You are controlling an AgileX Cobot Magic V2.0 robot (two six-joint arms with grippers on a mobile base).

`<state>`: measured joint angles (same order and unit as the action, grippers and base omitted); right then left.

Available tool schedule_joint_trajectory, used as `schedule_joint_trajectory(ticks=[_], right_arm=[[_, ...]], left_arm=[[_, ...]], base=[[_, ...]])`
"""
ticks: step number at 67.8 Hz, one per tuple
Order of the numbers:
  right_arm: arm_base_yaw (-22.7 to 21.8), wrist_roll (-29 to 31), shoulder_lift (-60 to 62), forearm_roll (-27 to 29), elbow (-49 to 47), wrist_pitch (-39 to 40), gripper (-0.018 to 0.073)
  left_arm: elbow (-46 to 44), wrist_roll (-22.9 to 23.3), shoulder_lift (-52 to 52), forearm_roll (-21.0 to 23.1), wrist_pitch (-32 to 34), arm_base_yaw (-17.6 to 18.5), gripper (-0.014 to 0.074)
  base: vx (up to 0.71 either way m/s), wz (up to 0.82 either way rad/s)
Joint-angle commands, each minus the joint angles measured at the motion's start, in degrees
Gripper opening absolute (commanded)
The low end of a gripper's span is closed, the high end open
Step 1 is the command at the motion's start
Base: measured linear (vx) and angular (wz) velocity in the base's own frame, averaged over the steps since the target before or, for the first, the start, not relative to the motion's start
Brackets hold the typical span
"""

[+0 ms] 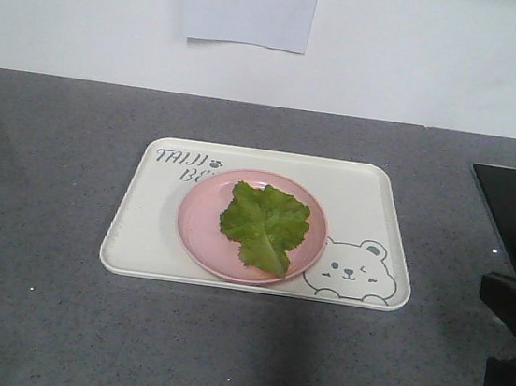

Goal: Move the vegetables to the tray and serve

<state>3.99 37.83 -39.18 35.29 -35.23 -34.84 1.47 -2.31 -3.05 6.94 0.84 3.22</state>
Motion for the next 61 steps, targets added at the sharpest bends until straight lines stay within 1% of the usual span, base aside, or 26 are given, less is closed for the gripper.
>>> schedule_joint_trajectory(ticks=[1,5,15,33,41,50,54,61], right_arm=[[0.0,0.6,0.2,1.2,-1.5,2.7,-0.0006],[0.0,0.6,0.2,1.2,-1.5,2.7,-0.0006],[0.0,0.6,0.2,1.2,-1.5,2.3,-0.0006],[0.0,0.6,0.2,1.2,-1.5,2.1,-0.0006],[0.0,0.6,0.2,1.2,-1.5,2.1,-0.0006],[0.0,0.6,0.2,1.2,-1.5,2.1,-0.0006],[0.0,0.6,0.2,1.2,-1.5,2.1,-0.0006],[0.0,0.6,0.2,1.2,-1.5,2.1,-0.0006]], left_arm=[[1.5,0.0,2.7,0.0,1.4,-0.8,-0.0006],[1.5,0.0,5.1,-0.1,-0.4,-0.8,-0.0006],[1.5,0.2,3.8,0.0,-2.0,-0.8,-0.0006],[1.1,0.9,3.8,0.5,-1.5,-0.8,-0.0006],[1.1,4.4,3.8,-0.4,-1.5,-0.8,-0.0006],[1.1,9.9,3.8,-5.6,-1.5,-0.8,-0.0006],[1.1,12.5,3.8,-6.2,-1.5,-0.8,-0.0006],[1.1,12.6,3.8,-5.9,-1.5,-0.8,-0.0006]], base=[[0.00,0.00],[0.00,0.00],[0.00,0.00],[0.00,0.00],[0.00,0.00],[0.00,0.00],[0.00,0.00],[0.00,0.00]])
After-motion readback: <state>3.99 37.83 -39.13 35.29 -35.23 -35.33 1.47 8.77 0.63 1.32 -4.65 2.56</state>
